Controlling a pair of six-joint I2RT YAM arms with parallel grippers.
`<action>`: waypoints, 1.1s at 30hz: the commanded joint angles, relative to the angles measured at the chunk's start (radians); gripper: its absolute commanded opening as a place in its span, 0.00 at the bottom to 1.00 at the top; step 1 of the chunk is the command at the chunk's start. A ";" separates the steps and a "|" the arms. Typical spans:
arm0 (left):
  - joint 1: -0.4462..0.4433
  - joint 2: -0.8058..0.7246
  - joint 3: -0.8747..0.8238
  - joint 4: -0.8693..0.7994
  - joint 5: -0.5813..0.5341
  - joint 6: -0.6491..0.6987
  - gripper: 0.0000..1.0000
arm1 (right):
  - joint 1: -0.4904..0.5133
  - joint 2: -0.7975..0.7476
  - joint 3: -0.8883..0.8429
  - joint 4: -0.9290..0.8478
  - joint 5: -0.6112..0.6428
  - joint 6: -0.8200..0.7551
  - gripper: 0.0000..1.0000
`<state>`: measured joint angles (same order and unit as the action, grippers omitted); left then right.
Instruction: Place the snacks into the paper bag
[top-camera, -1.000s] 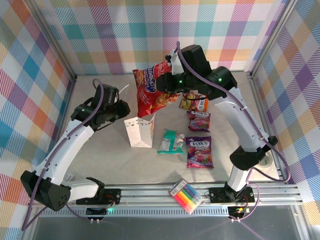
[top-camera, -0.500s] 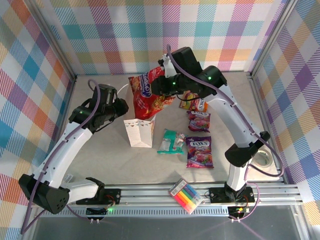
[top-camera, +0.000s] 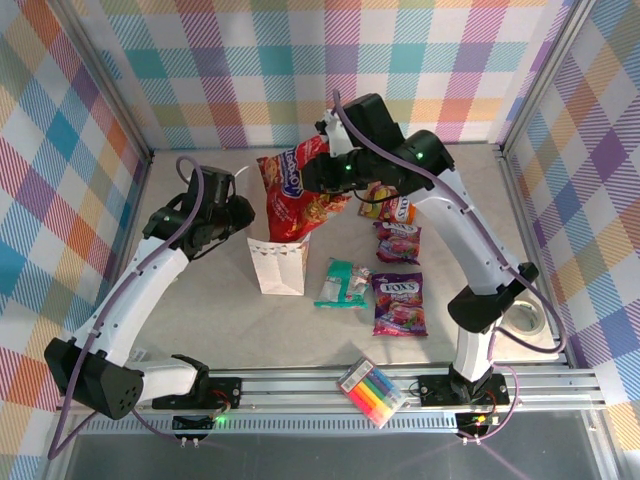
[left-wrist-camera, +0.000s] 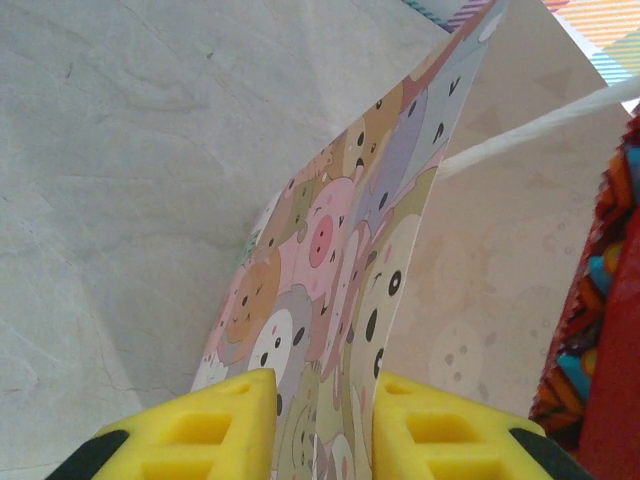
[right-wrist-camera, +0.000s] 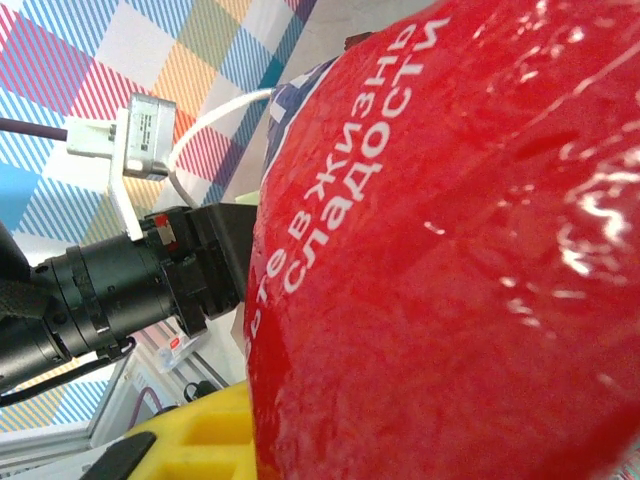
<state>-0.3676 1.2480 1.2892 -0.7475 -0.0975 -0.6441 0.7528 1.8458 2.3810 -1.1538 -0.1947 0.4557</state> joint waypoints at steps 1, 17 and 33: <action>0.013 -0.019 -0.023 0.045 0.004 -0.028 0.28 | 0.010 0.011 0.055 0.049 -0.057 -0.017 0.00; 0.016 -0.027 -0.063 0.082 0.067 -0.055 0.26 | 0.019 0.068 0.090 0.061 -0.064 0.018 0.00; 0.016 -0.039 -0.056 0.059 0.097 -0.019 0.25 | 0.056 0.152 0.144 0.041 -0.050 0.031 0.00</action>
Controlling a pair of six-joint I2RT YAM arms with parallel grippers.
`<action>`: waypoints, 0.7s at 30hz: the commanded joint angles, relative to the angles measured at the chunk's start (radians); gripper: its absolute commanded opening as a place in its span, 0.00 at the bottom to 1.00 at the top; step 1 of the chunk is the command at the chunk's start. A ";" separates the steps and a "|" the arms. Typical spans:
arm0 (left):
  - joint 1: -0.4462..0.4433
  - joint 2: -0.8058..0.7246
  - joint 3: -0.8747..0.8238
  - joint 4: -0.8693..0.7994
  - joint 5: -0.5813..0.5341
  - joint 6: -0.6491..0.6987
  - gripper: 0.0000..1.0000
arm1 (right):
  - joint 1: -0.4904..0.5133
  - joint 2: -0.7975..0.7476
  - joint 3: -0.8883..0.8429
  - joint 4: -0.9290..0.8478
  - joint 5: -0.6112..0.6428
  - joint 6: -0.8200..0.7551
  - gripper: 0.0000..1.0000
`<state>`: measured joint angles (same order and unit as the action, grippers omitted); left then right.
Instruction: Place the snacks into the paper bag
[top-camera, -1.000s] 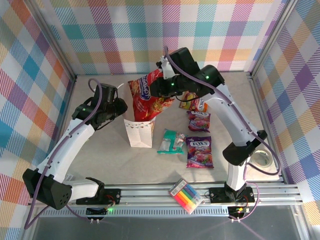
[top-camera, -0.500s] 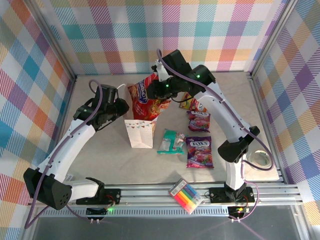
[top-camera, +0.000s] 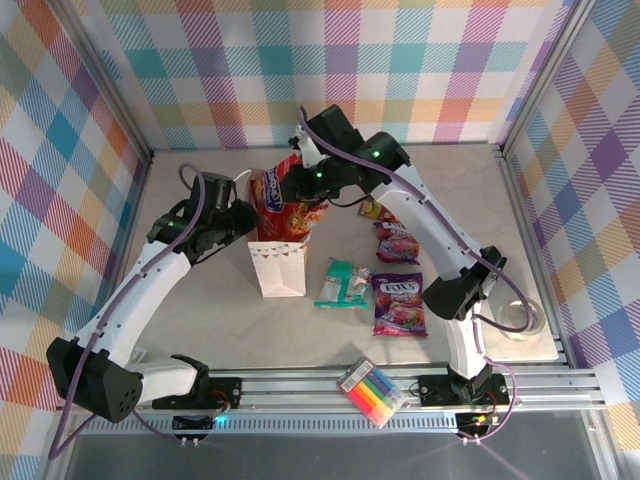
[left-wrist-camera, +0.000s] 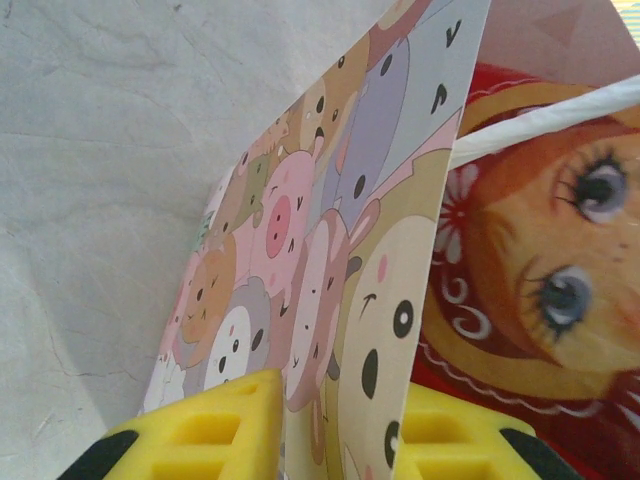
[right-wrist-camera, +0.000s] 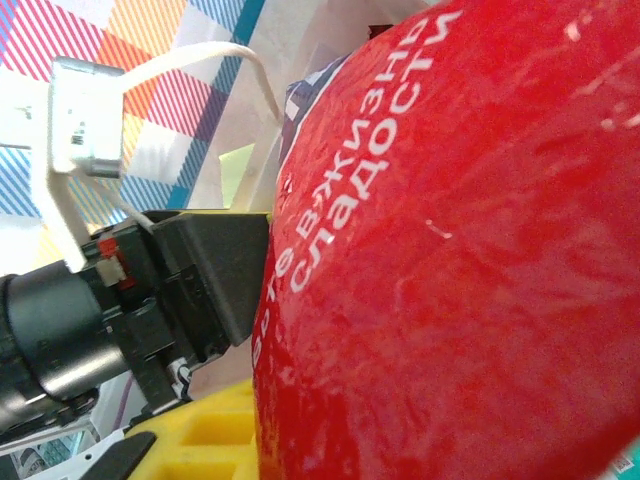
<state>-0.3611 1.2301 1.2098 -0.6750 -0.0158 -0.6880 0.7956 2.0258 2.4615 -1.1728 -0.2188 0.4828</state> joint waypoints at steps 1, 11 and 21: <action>0.010 -0.023 0.026 -0.014 0.017 0.029 0.25 | 0.014 -0.029 0.063 0.057 -0.020 0.001 0.00; 0.011 -0.024 0.028 -0.011 0.030 0.030 0.26 | 0.022 -0.022 0.063 0.065 -0.010 0.011 0.00; 0.016 -0.027 0.016 -0.007 0.028 0.030 0.26 | 0.037 0.002 0.082 0.043 -0.025 0.021 0.01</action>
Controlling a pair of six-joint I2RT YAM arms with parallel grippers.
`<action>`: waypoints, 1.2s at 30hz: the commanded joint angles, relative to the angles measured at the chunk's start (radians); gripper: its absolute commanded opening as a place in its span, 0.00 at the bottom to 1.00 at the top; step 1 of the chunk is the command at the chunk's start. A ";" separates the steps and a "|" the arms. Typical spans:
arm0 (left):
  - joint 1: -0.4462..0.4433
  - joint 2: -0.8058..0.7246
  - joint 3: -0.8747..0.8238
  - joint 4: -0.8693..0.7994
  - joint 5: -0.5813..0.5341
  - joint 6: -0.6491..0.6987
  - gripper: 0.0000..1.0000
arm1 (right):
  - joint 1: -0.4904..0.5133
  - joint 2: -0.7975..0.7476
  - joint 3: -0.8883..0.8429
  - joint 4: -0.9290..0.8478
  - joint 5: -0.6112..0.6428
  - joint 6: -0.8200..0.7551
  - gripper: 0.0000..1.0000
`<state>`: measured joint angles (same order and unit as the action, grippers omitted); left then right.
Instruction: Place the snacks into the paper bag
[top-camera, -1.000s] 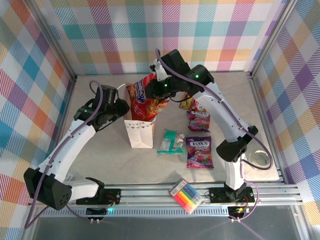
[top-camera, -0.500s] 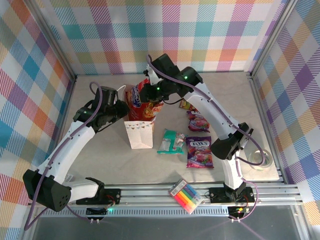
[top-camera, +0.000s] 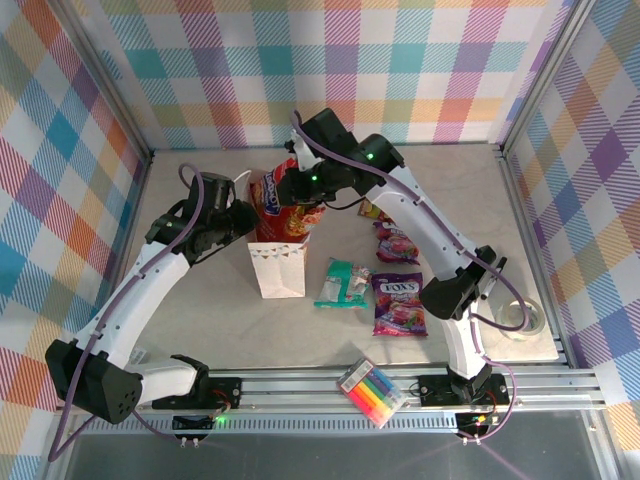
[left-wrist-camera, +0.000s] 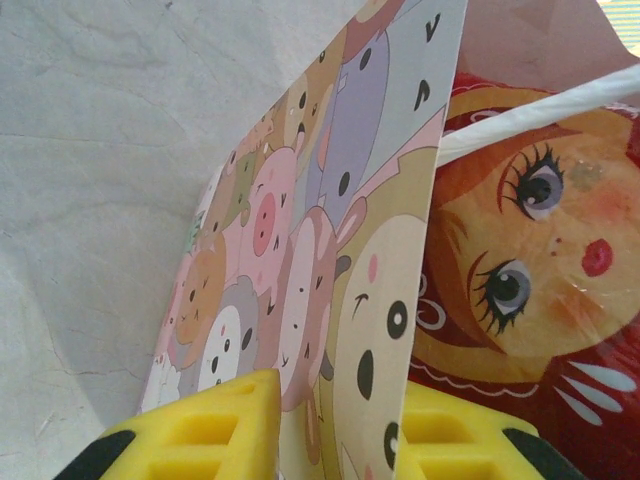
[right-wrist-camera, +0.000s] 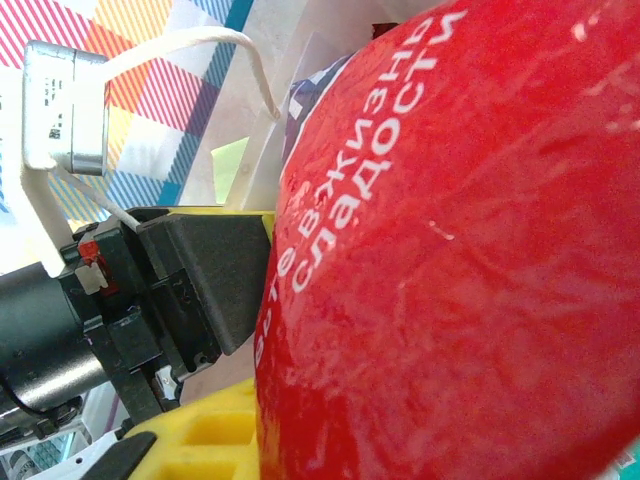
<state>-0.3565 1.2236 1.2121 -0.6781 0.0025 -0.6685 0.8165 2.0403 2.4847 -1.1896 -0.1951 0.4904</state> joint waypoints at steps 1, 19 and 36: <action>0.012 -0.021 0.015 -0.002 0.011 0.010 0.26 | 0.018 -0.010 0.060 0.060 -0.051 0.012 0.01; 0.013 -0.012 0.006 0.011 0.043 0.001 0.25 | 0.041 0.048 0.083 -0.015 0.073 -0.058 0.00; 0.013 -0.027 -0.003 -0.005 0.032 0.008 0.25 | 0.058 0.061 0.084 -0.005 0.096 -0.072 0.00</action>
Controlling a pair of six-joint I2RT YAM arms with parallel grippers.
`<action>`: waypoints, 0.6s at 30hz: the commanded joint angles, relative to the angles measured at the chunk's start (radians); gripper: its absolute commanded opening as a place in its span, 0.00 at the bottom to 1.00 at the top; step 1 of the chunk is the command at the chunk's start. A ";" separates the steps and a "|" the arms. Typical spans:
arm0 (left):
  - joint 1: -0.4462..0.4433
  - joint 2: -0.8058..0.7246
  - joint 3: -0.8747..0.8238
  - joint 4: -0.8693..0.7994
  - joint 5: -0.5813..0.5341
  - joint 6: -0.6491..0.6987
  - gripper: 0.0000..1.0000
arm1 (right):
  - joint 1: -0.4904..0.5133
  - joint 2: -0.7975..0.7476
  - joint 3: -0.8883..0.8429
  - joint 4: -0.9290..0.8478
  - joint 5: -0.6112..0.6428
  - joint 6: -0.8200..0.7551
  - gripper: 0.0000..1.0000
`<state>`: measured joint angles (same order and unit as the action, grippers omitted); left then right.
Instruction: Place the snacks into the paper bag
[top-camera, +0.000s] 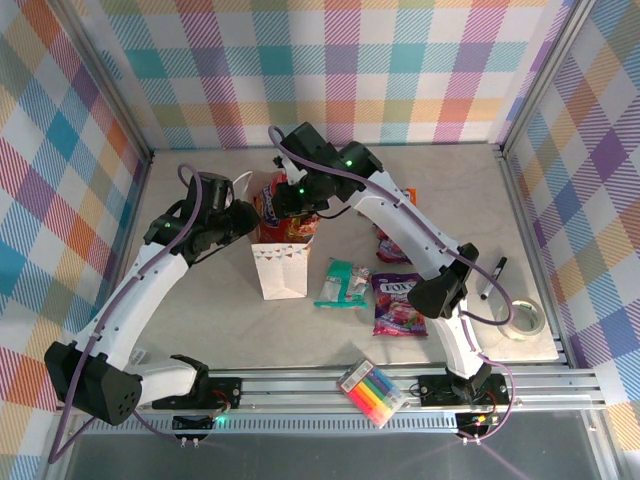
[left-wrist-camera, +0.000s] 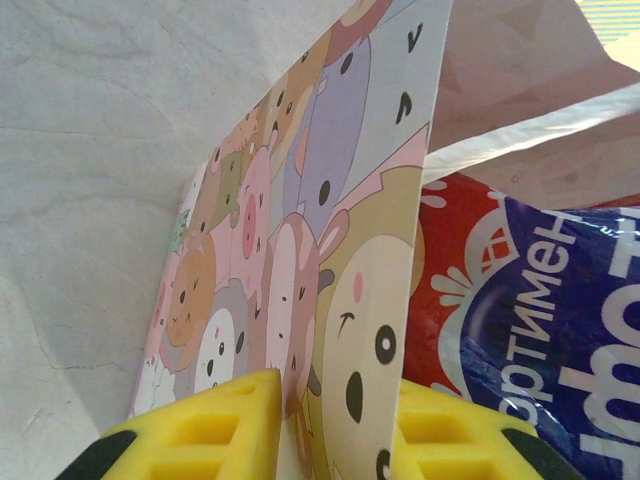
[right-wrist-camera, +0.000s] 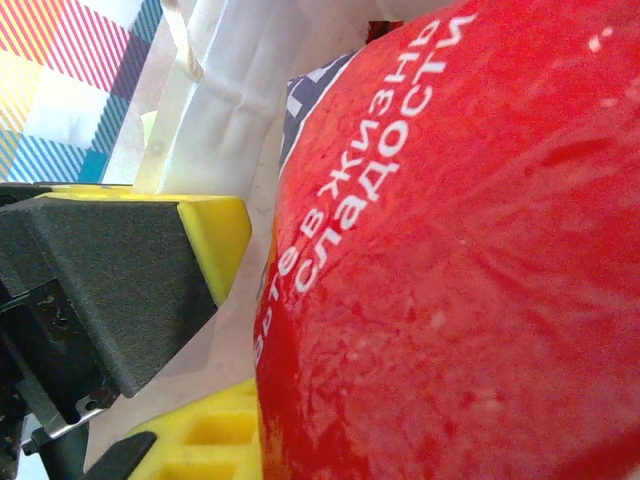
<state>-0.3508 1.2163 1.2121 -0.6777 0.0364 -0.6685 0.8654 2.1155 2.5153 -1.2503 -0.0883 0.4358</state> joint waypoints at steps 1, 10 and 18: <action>0.007 -0.018 -0.002 -0.005 -0.002 0.007 0.25 | 0.009 -0.012 0.054 0.057 -0.014 -0.017 0.00; 0.012 0.002 0.010 -0.017 -0.002 0.014 0.25 | 0.014 0.001 0.056 0.070 -0.022 -0.030 0.00; 0.021 0.007 0.008 -0.019 0.046 0.008 0.25 | 0.021 0.021 0.059 0.055 -0.047 -0.055 0.00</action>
<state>-0.3435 1.2163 1.2121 -0.6804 0.0525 -0.6655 0.8738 2.1437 2.5156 -1.2499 -0.0944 0.4038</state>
